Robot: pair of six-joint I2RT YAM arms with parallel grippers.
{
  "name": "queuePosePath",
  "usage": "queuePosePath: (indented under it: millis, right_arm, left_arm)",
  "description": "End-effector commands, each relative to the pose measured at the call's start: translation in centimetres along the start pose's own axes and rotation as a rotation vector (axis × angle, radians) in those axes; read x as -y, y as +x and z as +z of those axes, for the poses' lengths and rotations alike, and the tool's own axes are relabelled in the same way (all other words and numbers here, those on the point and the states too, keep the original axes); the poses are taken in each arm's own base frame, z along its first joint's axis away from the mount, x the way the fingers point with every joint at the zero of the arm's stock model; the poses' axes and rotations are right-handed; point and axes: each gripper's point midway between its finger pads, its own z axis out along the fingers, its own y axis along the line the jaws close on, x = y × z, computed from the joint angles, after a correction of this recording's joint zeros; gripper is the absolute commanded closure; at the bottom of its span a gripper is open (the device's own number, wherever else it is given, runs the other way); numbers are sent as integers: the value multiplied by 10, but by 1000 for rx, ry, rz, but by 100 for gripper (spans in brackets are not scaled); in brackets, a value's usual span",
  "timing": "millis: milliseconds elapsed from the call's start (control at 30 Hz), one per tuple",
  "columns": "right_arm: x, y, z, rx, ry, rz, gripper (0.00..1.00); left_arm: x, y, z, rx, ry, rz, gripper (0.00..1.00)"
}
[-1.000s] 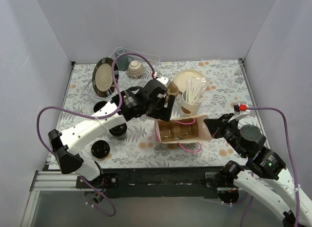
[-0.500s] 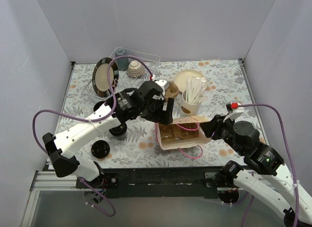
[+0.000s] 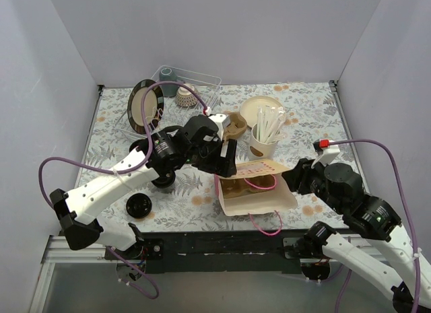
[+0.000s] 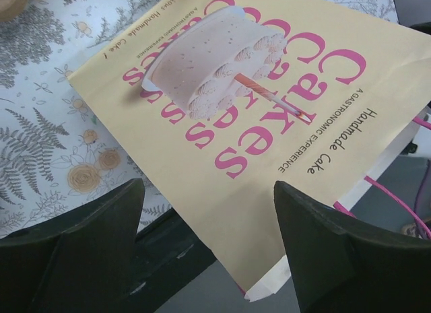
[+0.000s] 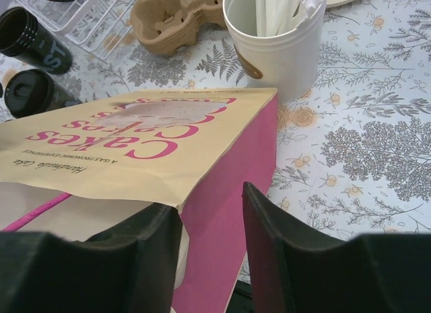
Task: Pack the takeout coffee
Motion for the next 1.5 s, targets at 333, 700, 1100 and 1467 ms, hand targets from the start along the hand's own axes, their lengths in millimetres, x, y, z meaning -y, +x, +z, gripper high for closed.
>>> queuePosePath:
  millis: [333, 700, 1100, 1467]
  right_arm:
    - [-9, -48, 5, -31, 113, 10, 67]
    - [-25, -74, 5, -53, 113, 30, 48]
    - [-31, -112, -20, -26, 112, -30, 17]
    - [-91, -157, -6, -38, -105, -160, 23]
  left_arm:
    - [-68, -83, 4, 130, -470, -36, 2]
    - [-138, -100, -58, 349, -509, -436, 2]
    - [-226, -29, -84, 330, -883, -835, 4]
    - [-272, 8, -95, 367, -1055, -986, 2]
